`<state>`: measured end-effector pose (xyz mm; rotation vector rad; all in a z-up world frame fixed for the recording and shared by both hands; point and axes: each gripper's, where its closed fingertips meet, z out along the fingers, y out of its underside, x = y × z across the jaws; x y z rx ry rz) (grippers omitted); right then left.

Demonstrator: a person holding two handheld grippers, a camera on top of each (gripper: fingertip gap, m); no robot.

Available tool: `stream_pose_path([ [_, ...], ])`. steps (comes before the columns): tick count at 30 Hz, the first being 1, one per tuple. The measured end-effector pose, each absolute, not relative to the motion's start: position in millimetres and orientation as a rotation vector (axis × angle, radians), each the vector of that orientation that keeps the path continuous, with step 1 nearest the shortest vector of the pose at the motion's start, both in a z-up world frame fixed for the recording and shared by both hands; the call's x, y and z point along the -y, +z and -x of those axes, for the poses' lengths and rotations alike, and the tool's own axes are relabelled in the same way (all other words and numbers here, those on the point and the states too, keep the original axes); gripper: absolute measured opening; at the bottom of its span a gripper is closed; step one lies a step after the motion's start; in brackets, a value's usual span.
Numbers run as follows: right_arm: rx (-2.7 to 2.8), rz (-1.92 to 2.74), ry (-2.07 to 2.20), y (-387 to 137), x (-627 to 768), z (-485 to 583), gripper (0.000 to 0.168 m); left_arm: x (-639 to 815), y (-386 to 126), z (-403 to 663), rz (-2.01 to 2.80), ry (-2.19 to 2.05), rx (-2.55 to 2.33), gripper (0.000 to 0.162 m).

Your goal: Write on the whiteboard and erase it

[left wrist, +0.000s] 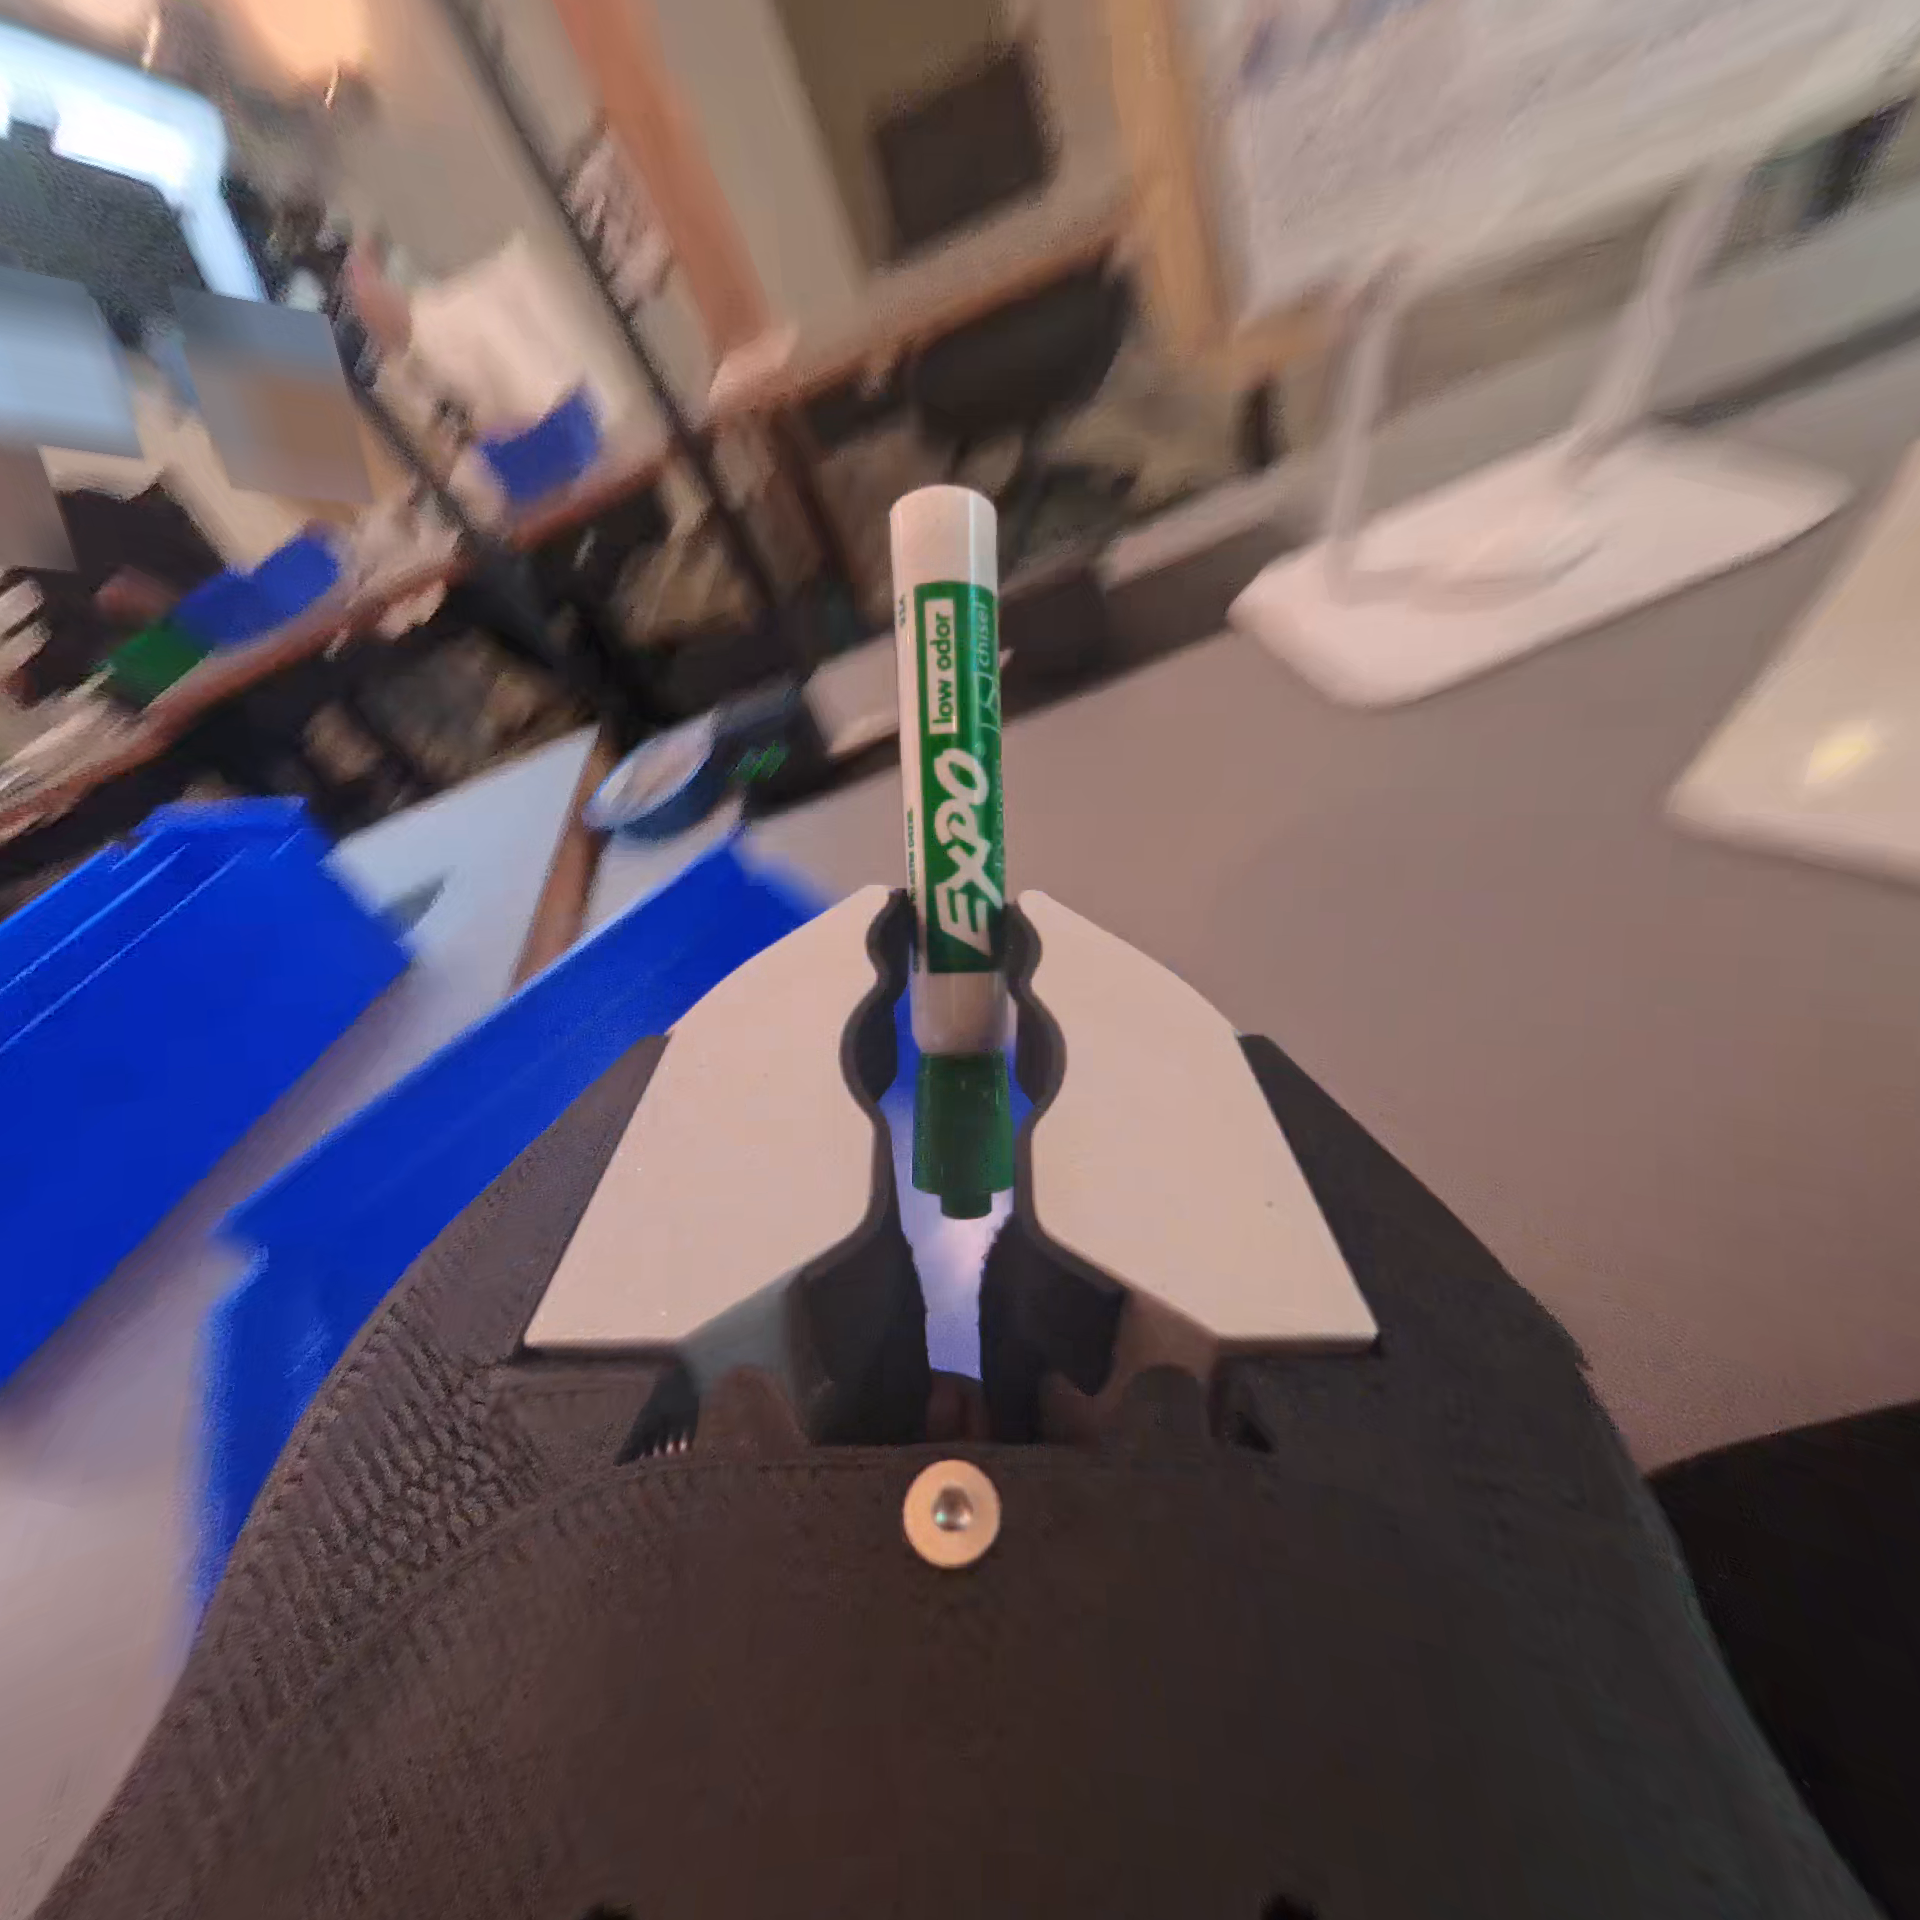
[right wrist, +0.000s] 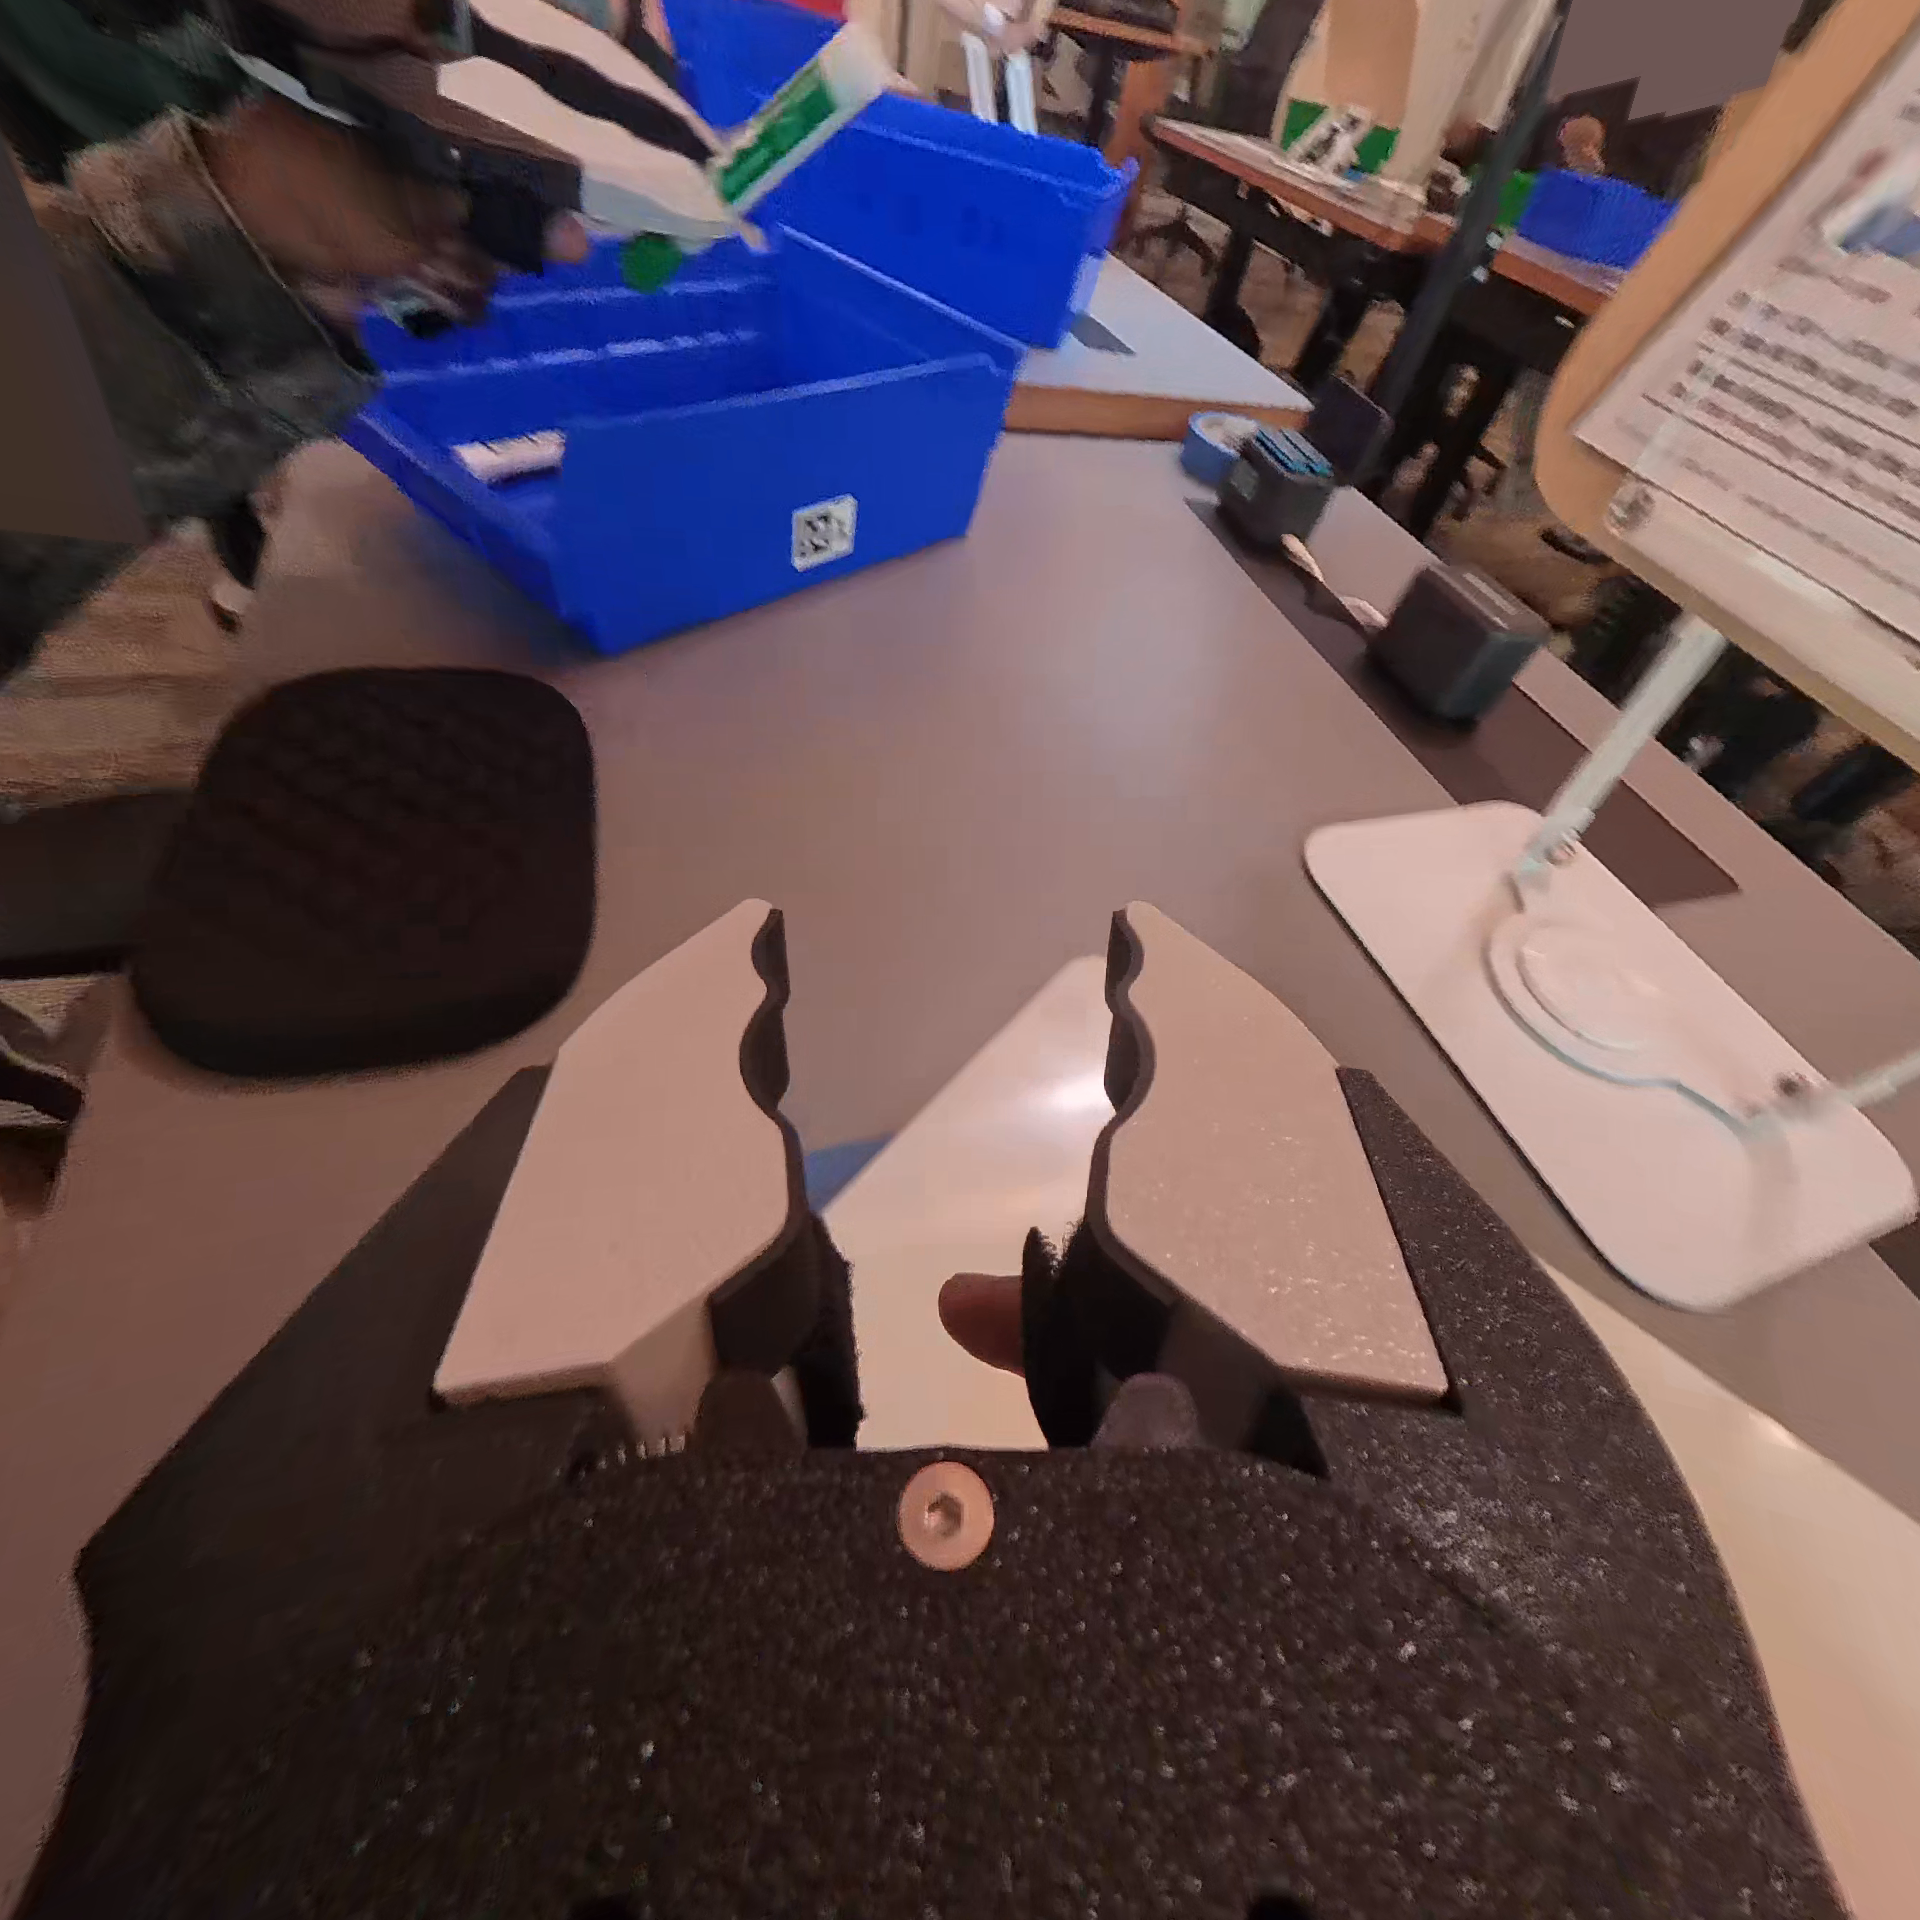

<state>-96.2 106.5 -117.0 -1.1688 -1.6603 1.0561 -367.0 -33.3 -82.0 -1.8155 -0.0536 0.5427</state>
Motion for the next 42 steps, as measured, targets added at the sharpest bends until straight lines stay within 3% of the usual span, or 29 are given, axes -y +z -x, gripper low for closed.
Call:
stream_pose_path([
  [6, 1.654, 1.032, 1.352, -74.3, -60.8, 137.9, 0.069, -43.1, -53.3, 184.4, 1.477, -0.265, -0.346, 0.017],
  [9, 1.53, 1.012, 1.537, -40.6, -60.6, 146.4, 0.081, -67.6, -54.6, 127.2, 1.434, -0.442, -0.503, 0.017],
  [11, 1.422, 0.99, 1.66, -20.0, -67.4, 140.2, 0.067, -82.7, -57.9, 110.7, 1.46, -0.41, -0.602, 0.017],
  [13, 1.359, 0.952, 1.701, -10.4, -74.3, 127.4, 0.038, -91.6, -60.9, 97.0, 1.488, -0.416, -0.689, 0.018],
  [14, 1.334, 0.936, 1.678, -9.8, -79.6, 121.4, 0.021, -92.5, -60.7, 88.1, 1.483, -0.437, -0.735, 0.017],
  [20, 1.212, 0.941, 1.638, -18.2, -106.3, 90.5, 0.018, -111.9, -71.7, 63.5, 1.497, -0.39, -0.836, 0.02],
  [22, 1.153, 0.937, 1.663, -18.9, -117.0, 81.6, 0.018, -119.1, -82.8, 61.7, 1.531, -0.386, -0.841, 0.036],
  [24, 1.107, 0.925, 1.676, -20.9, -124.7, 76.1, 0.018, -125.2, -98.8, 58.3, 1.572, -0.366, -0.873, 0.041],
  [26, 1.075, 0.901, 1.712, -23.1, -125.9, 73.6, 0.018, -127.8, -108.8, 49.7, 1.576, -0.368, -0.903, 0.039],
  [28, 1.07, 0.898, 1.751, -26.9, -124.8, 72.8, 0.018, -132.7, -116.5, 48.4, 1.584, -0.301, -0.937, 0.021],
  [34, 1.268, 0.944, 1.626, -55.0, -121.1, 69.5, 0.019, -124.9, -124.4, 54.1, 1.58, -0.441, -0.958, 0.018],
  [36, 1.402, 0.973, 1.572, -73.3, -117.5, 69.2, 0.042, -120.2, -129.7, 52.3, 1.594, -0.511, -0.963, 0.018],
  [38, 1.517, 0.945, 1.49, -87.7, -112.2, 68.0, 0.036, -117.3, -132.2, 51.0, 1.596, -0.558, -0.971, 0.018],
  [39, 1.53, 0.905, 1.469, -88.3, -109.5, 66.9, 0.022, -116.0, -134.9, 50.5, 1.603, -0.564, -0.989, 0.018],
  [42, 1.526, 0.87, 1.513, -87.8, -103.3, 66.8, 0.02, -112.6, -138.8, 48.3, 1.609, -0.575, -1.016, 0.018],
])
